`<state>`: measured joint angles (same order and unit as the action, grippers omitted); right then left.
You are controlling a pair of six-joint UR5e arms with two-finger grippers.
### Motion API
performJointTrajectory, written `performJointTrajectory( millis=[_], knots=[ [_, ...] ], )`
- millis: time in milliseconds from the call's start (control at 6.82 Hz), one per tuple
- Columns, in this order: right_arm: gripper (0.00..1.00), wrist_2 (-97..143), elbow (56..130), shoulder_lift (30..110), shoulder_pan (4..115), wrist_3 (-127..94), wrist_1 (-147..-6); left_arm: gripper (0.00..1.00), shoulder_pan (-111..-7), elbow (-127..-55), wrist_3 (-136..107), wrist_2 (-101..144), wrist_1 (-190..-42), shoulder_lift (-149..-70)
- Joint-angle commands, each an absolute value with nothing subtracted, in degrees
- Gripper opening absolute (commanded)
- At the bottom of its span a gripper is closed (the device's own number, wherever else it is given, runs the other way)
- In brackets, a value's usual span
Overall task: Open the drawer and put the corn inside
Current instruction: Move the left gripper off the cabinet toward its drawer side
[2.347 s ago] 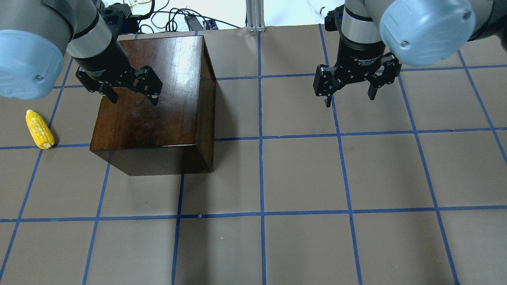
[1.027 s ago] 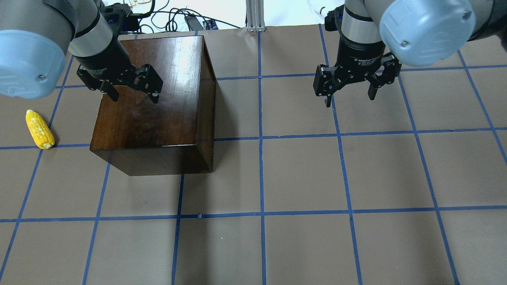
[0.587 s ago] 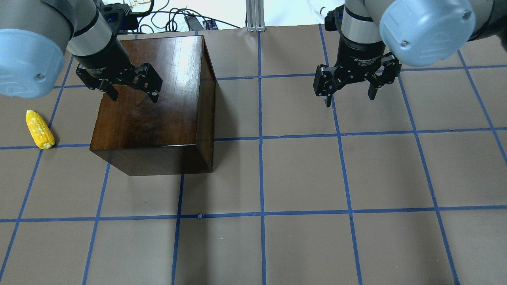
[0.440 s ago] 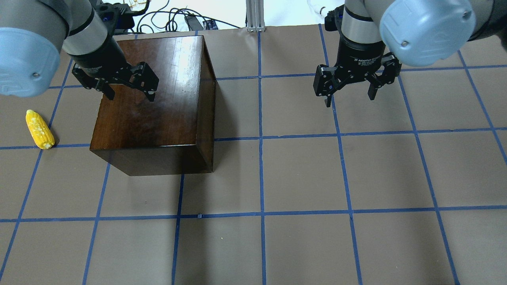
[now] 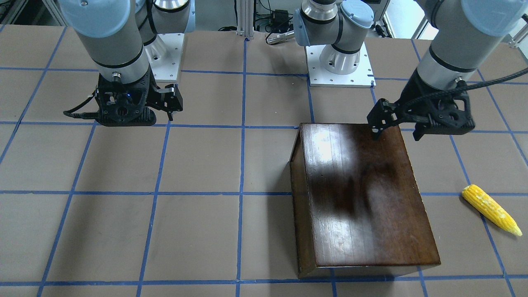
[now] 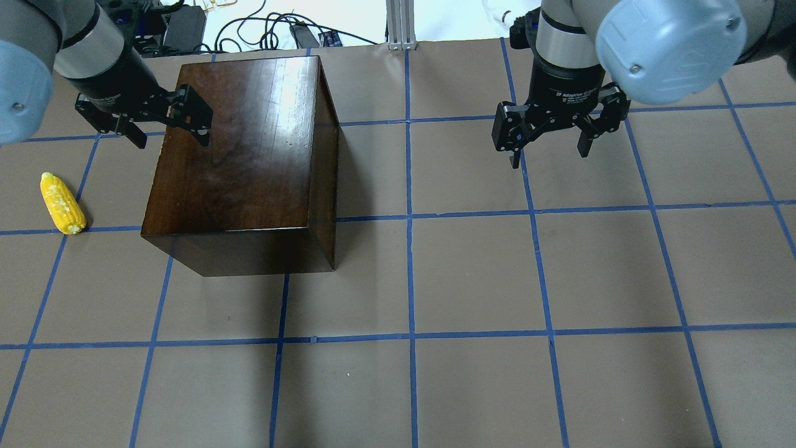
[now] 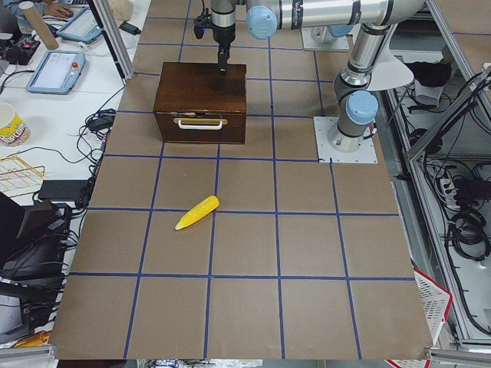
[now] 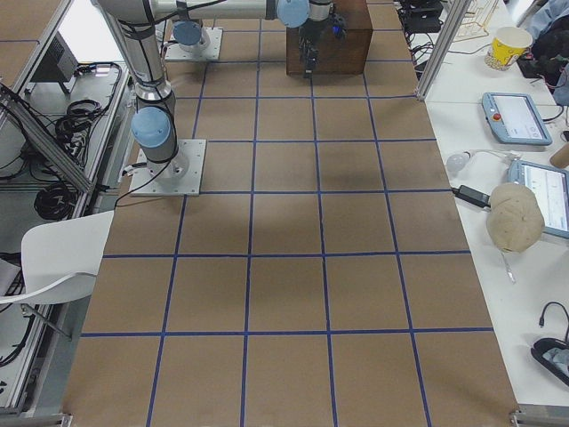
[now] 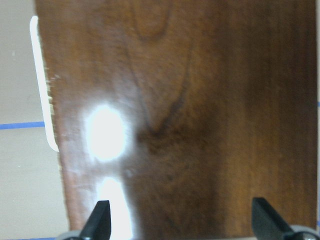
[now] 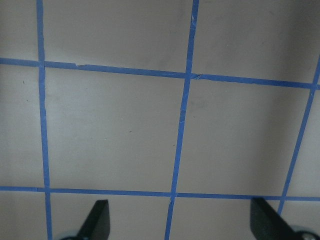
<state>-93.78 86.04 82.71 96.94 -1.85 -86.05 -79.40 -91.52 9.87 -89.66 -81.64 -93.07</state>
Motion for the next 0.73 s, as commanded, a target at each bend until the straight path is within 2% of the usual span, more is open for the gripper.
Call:
performJointTrajectory(
  millis=[0,587],
  knots=[
    [1.0,-93.8,86.0,82.7,96.9,-1.8,-86.0,1.0,-71.8,-89.3,17.2,-86.4,-80.9,-94.1],
    [1.0,-93.8,86.0,82.7,96.9,-1.8,-86.0,1.0,-61.6,-86.6,31.4,-84.1,-79.7,-100.4]
  ],
)
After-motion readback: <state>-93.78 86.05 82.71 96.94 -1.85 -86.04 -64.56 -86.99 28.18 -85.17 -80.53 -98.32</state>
